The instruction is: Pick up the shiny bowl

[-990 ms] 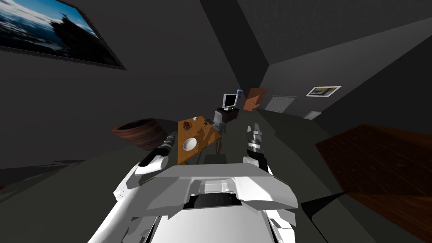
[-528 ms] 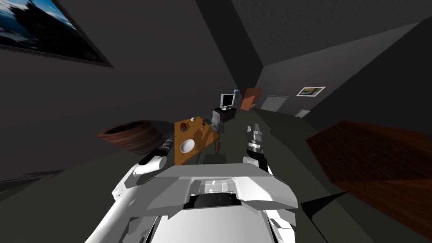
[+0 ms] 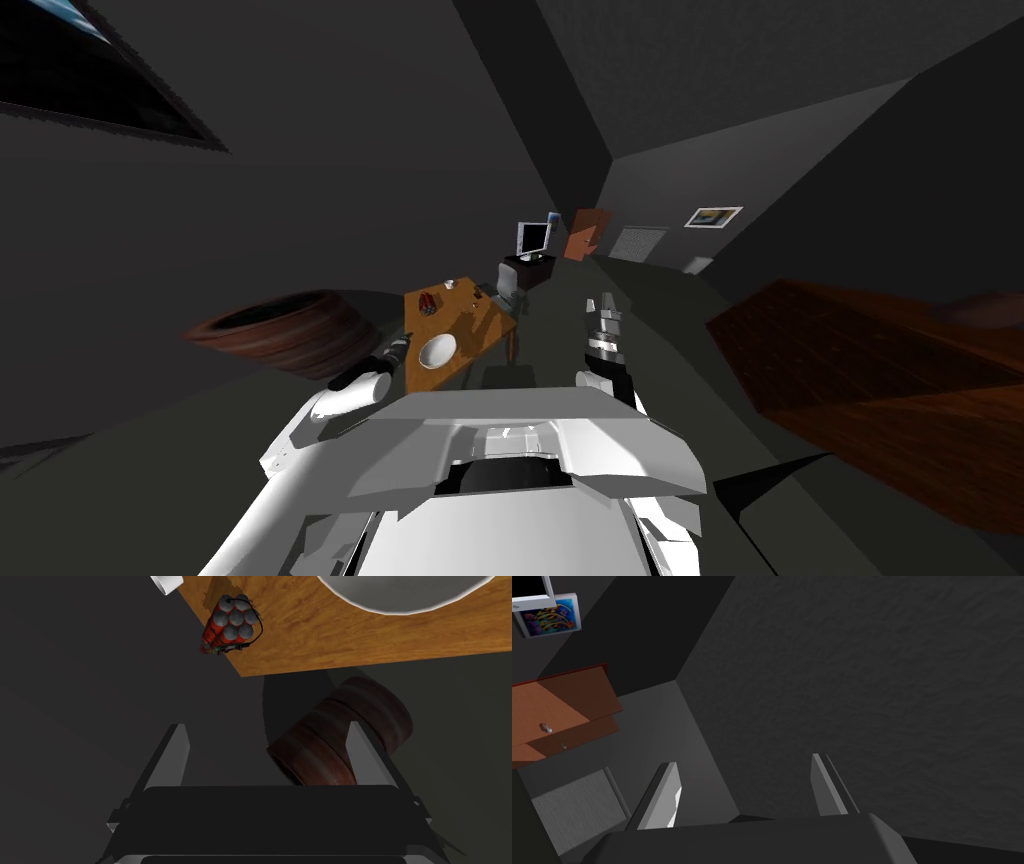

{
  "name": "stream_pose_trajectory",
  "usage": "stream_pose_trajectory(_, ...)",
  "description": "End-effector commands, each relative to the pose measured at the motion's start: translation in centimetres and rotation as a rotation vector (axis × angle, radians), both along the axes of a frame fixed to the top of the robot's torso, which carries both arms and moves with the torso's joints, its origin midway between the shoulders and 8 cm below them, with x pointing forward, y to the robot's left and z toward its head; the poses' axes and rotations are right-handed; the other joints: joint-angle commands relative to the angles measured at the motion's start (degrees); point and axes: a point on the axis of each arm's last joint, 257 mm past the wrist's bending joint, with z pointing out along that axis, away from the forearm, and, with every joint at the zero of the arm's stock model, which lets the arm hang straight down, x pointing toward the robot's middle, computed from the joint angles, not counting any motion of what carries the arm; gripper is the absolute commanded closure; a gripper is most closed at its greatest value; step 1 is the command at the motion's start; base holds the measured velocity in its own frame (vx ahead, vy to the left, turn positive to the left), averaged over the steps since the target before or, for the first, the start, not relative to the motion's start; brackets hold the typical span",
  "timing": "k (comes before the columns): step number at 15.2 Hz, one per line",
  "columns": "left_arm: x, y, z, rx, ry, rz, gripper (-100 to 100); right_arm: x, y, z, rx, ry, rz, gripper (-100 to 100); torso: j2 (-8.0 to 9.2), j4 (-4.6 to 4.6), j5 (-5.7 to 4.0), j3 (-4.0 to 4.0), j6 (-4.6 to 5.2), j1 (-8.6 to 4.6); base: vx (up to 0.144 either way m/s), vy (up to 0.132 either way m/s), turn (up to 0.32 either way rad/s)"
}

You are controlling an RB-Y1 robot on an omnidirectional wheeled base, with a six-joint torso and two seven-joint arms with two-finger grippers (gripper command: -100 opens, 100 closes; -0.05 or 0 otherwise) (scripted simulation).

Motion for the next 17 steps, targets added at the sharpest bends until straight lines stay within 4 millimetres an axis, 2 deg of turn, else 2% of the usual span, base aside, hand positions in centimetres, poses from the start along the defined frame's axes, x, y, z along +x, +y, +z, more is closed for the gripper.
stream_pose_trajectory(1,-0.8,0.4,-0.8,-0.012,0.037,0.009,-100,0.0,0.0,0.0,0.000,0.000,0.000,0,0.00,0.00,0.00,0.00,0.00,0.00,0.019,-0.002,-0.053)
stream_pose_trajectory(2,-1.8,1.0,-2.1,-0.026,0.081,0.026,-100,0.0,0.0,0.0,0.000,0.000,0.000,0,0.01,0.00,0.00,0.01,-0.03,0.01,0.024,-0.005,-0.118)
stream_pose_trajectory(4,-2.2,1.0,-2.6,-0.035,0.105,0.029,-100,0.0,0.0,0.0,0.000,0.000,0.000,0,0.00,0.00,0.00,0.00,-0.01,0.00,0.021,-0.003,-0.076)
stream_pose_trajectory(5,-3.1,1.6,-3.7,-0.048,0.143,0.044,-100,0.0,0.0,0.0,0.000,0.000,0.000,0,0.01,0.00,0.00,0.01,-0.02,0.00,0.022,-0.009,-0.139)
stream_pose_trajectory(7,-3.6,1.4,-4.3,-0.059,0.171,0.047,-100,0.0,0.0,0.0,0.000,0.000,0.000,0,0.00,0.00,0.00,0.00,-0.01,-0.01,0.021,-0.005,-0.087)
stream_pose_trajectory(8,-4.5,1.9,-5.4,-0.075,0.211,0.061,-100,0.0,0.0,0.0,0.000,0.000,0.000,0,0.01,0.00,0.00,0.01,-0.03,0.00,0.020,-0.008,-0.087)
stream_pose_trajectory(10,-5.0,1.8,-5.9,-0.084,0.235,0.064,-100,0.0,0.0,0.0,0.000,0.000,0.000,0,0.00,0.00,0.00,0.00,-0.01,-0.02,0.022,-0.006,-0.080)
stream_pose_trajectory(11,-6.1,2.1,-7.0,-0.102,0.277,0.077,-100,0.0,0.0,0.0,0.000,0.000,0.000,0,0.01,0.00,0.00,0.01,-0.02,-0.01,0.023,-0.006,-0.113)
stream_pose_trajectory(13,-6.5,2.0,-7.4,-0.110,0.297,0.079,-100,0.0,0.0,0.0,0.000,0.000,0.000,0,0.00,0.00,0.00,0.00,-0.01,-0.01,0.023,-0.004,-0.079)
stream_pose_trajectory(14,-7.6,2.3,-8.4,-0.129,0.337,0.092,-100,0.0,0.0,0.0,0.000,0.000,0.000,0,0.01,0.00,0.00,0.00,-0.03,-0.01,0.023,-0.007,-0.112)
stream_pose_trajectory(16,-7.9,2.1,-8.7,-0.136,0.355,0.093,-100,0.0,0.0,0.0,0.000,0.000,0.000,0,0.00,0.00,-0.01,0.00,-0.01,-0.01,0.023,-0.005,-0.076)
stream_pose_trajectory(17,-9.0,2.3,-9.6,-0.155,0.396,0.104,-100,0.0,0.0,0.0,0.000,0.000,0.000,0,0.01,0.00,-0.01,0.00,-0.02,-0.01,0.022,-0.005,-0.087)
